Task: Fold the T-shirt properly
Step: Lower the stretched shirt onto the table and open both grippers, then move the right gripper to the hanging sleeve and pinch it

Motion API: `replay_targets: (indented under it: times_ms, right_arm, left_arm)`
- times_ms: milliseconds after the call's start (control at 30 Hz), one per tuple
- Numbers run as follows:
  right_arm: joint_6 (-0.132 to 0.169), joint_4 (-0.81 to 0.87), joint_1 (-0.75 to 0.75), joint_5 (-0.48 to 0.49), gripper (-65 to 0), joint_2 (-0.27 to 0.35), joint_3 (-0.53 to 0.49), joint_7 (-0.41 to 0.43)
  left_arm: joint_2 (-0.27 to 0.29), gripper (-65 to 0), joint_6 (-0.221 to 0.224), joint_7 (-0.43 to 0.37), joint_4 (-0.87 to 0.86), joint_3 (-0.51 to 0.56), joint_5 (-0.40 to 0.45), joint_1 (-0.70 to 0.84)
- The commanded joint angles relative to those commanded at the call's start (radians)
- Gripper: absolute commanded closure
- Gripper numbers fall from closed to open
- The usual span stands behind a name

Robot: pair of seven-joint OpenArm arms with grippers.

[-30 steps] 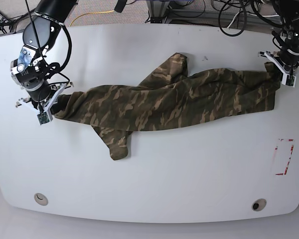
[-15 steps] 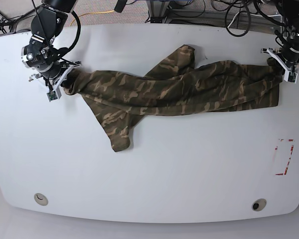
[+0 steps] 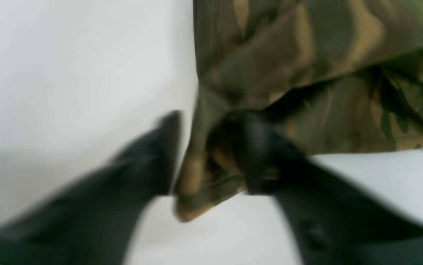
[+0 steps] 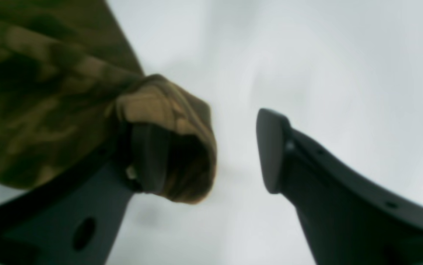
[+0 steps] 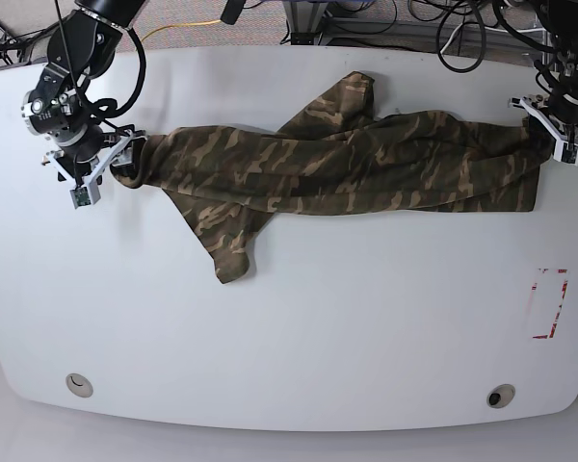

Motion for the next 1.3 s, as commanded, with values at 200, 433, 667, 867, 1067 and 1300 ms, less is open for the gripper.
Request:
replay_targets:
  times_ms: [200, 433, 667, 867, 1067, 1300]
  right_arm:
    - [0.000, 0.041, 0.044, 0.176, -41.5, 0.000, 0.038, -0.150]
    - [0.000, 0.038, 0.043, 0.399, -41.5, 0.054, 0.166, -0.292]
    - [0.000, 0.043, -0.028, 0.612, -41.1, 0.068, 0.227, -0.344]
    - [0.000, 0.028, 0.061, 0.466, -41.1, 0.055, 0.155, -0.333]
    - [0.000, -0.127, 0.204, 0.322, -40.9, 0.043, 0.017, -0.292]
    - [0.000, -0.405, 0.348, 0.259, -40.9, 0.051, -0.118, -0.201]
  left_arm:
    - [-0.003, -37.4, 0.000, 0.000, 0.026, -0.006, -0.005, 0.002]
    - [-0.005, -37.4, 0.000, 0.000, 0.068, -0.008, 0.000, 0.002]
    - [-0.002, -37.4, 0.000, 0.000, 0.064, -0.006, 0.002, -0.025]
    - [-0.002, -37.4, 0.000, 0.000, 0.063, -0.003, 0.002, -0.028]
    - [-0.002, -37.4, 0.000, 0.002, 0.063, -0.006, 0.003, -0.061]
    - [-0.002, -37.4, 0.000, 0.002, 0.066, -0.005, 0.003, -0.060]
